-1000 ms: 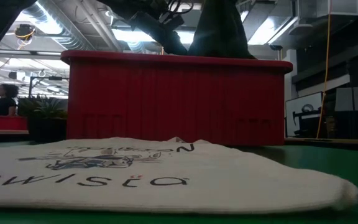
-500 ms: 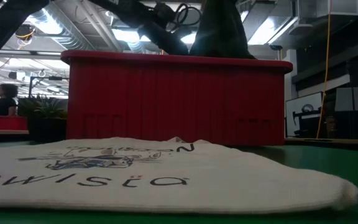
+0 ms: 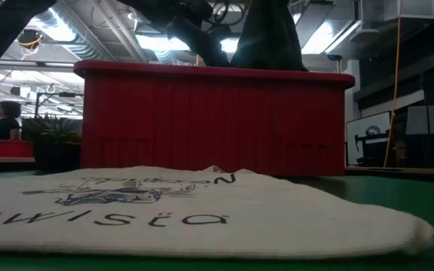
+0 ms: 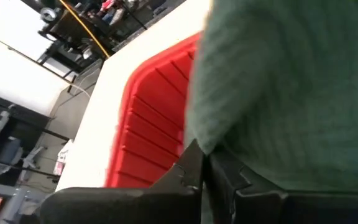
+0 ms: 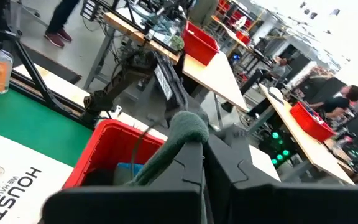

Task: Fold Laundry from Bin
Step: Fold the green t-shirt

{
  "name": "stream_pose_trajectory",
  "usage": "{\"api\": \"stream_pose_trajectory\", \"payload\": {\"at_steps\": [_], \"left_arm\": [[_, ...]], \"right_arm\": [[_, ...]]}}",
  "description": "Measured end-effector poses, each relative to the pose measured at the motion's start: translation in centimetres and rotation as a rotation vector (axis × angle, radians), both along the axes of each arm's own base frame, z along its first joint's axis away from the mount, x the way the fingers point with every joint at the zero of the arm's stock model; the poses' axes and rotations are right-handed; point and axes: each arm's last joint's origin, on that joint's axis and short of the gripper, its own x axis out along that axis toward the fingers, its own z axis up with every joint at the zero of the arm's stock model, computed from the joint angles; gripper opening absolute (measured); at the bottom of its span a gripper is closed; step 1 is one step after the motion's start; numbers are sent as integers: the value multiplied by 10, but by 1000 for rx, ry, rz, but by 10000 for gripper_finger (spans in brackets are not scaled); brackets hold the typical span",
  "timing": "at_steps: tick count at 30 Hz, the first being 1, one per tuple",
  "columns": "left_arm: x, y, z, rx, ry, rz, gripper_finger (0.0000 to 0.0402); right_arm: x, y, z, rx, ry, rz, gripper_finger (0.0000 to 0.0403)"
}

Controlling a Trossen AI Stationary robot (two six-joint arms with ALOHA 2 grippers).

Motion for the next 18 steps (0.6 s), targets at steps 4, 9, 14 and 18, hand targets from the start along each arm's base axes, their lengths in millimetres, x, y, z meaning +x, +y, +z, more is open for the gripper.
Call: {"api": "stream_pose_trajectory", "payload": {"at_steps": [4, 9, 14, 18], "left_arm": [[-16, -12, 29, 28, -36, 4, 2], [-43, -32, 59, 32, -30, 20, 1], [-71, -62, 86, 4, -20, 47, 1], [-88, -98, 104, -60, -36, 10, 0]], "right_arm": [[-15, 8, 6, -49, -6, -65, 3], [-34, 20, 13, -79, -14, -112, 3], [-53, 34, 19, -19, -31, -119, 3], [-64, 44, 19, 85, -24, -65, 3]]}}
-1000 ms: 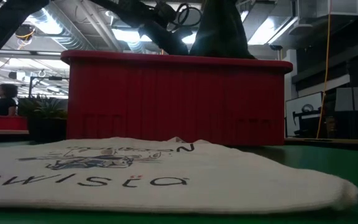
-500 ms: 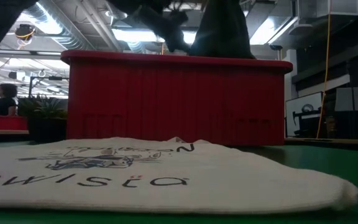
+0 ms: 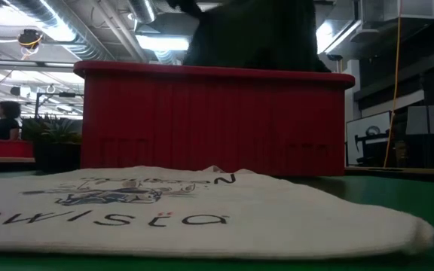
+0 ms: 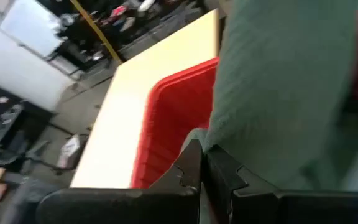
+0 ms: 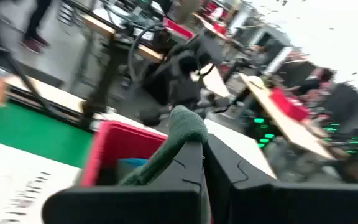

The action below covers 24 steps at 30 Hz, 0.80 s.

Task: Fold Laundry from Bin
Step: Fold the green t-shirt

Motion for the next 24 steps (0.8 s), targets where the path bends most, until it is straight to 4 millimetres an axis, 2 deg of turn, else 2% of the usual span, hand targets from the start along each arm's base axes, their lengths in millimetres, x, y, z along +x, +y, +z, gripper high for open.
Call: {"api": "stream_pose_trajectory", "payload": {"at_steps": [7, 15, 19, 24], "left_arm": [[-24, -71, 19, -140, -19, -76, 0], [-28, -150, 19, -259, 22, -128, 0], [-25, -185, 12, -326, 57, -180, 0], [-16, -230, -13, -453, 136, -221, 0]], "right_arm": [[-8, 27, -5, 134, 60, 150, 3], [13, 82, -19, 101, 223, 215, 3], [31, 119, -35, 77, 329, 217, 3], [52, 171, -75, 51, 491, 187, 3]]}}
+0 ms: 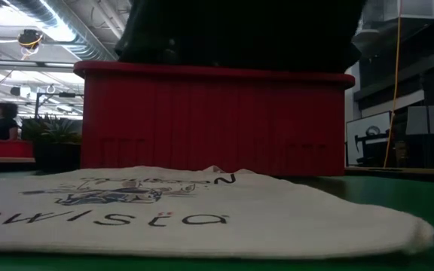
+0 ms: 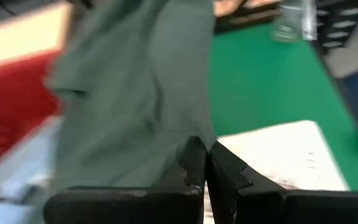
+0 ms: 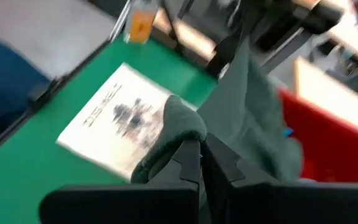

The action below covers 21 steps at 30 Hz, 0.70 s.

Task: Fold Laundry from Bin
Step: Fold the green t-shirt

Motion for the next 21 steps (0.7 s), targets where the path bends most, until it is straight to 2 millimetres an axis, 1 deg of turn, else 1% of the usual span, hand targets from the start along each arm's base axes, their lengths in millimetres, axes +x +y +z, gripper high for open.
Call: {"api": "stream_pose_trajectory", "payload": {"at_steps": [4, 8, 13, 17, 21], "left_arm": [[7, -35, -27, -54, 91, -32, 0], [14, -66, -57, -68, 166, -58, 0], [16, -98, -90, -113, 231, -54, 0], [15, -121, -120, -153, 281, -43, 0], [13, -139, -143, -187, 298, -34, 0]], "right_arm": [[13, 34, -38, 11, 90, -32, 3], [19, 61, -75, 50, 162, -54, 3], [21, 84, -120, 91, 237, -97, 3], [20, 96, -155, 137, 299, -136, 3], [15, 106, -187, 229, 403, -155, 3]]}}
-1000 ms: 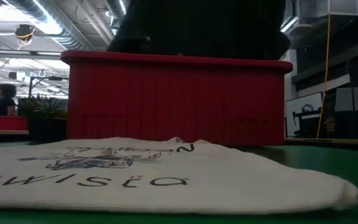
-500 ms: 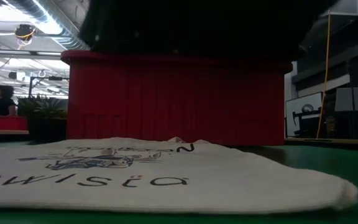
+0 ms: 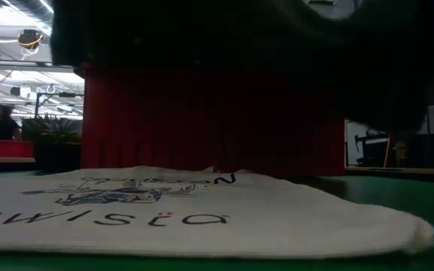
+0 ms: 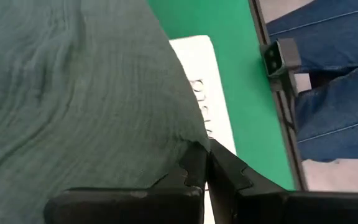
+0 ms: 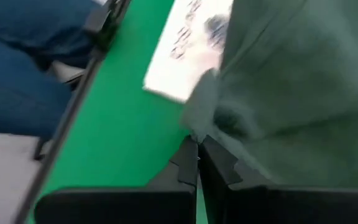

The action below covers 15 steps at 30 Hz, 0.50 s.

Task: Fold Laundry from Bin
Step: Fold the green t-shirt

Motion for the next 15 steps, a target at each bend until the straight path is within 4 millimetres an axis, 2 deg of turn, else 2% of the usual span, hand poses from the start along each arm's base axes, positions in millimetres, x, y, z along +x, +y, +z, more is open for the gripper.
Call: {"api": "stream_pose_trajectory", "payload": {"at_steps": [4, 7, 15], "left_arm": [[0, -17, -15, -61, -9, 20, 0], [3, -29, -26, -112, -25, 28, 0], [10, -56, -62, -139, 37, 18, 0]], "right_arm": [[-6, 9, -23, 90, 76, 3, 3], [-11, 16, -33, 142, 111, 14, 3], [-20, 25, -39, 201, 165, 55, 3]]}}
